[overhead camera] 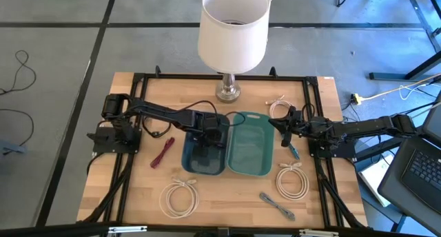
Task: Pick and place items into bin
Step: Put the purple patterned USB cable into the lue bin, then put the red patterned USB cable into the blue bin
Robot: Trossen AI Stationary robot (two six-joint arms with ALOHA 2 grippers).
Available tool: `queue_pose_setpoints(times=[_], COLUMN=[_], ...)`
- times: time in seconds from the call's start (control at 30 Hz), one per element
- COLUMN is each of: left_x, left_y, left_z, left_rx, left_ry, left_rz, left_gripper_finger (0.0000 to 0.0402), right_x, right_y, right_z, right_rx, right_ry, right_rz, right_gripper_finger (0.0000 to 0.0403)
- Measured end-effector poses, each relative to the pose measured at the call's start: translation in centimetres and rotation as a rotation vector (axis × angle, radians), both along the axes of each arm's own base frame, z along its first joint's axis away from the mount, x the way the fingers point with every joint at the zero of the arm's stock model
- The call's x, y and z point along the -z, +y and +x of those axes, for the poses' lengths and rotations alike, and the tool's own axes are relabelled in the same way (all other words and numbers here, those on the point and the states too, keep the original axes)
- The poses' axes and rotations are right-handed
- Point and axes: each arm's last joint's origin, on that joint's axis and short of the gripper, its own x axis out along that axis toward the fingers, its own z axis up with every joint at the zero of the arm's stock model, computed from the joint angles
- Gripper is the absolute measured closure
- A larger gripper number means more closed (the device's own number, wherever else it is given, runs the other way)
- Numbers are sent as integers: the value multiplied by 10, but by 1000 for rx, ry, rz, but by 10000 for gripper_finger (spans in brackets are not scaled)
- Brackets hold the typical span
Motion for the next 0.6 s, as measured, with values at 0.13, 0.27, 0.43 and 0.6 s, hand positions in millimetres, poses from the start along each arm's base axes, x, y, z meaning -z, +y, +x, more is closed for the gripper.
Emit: queue_pose_setpoints(times=[0.13,0.27,0.43,0.6], left_x=[-18,-60,-115,-131], left_y=[1,-2,-16,-35], left_z=[-1,1,0,-25], left_rx=[-11,-102,-170,-235], left_ry=[89,145,126,264], left_rz=[87,211,160,203], left_gripper_finger=[247,243,245,251], right_x=[0,0,0,4], right_y=[0,0,0,1], right_z=[0,0,0,0], right_rx=[0,0,-3,-48], right_ry=[0,0,5,40], right_rz=[0,0,1,7], right_gripper_finger=[393,393,393,393])
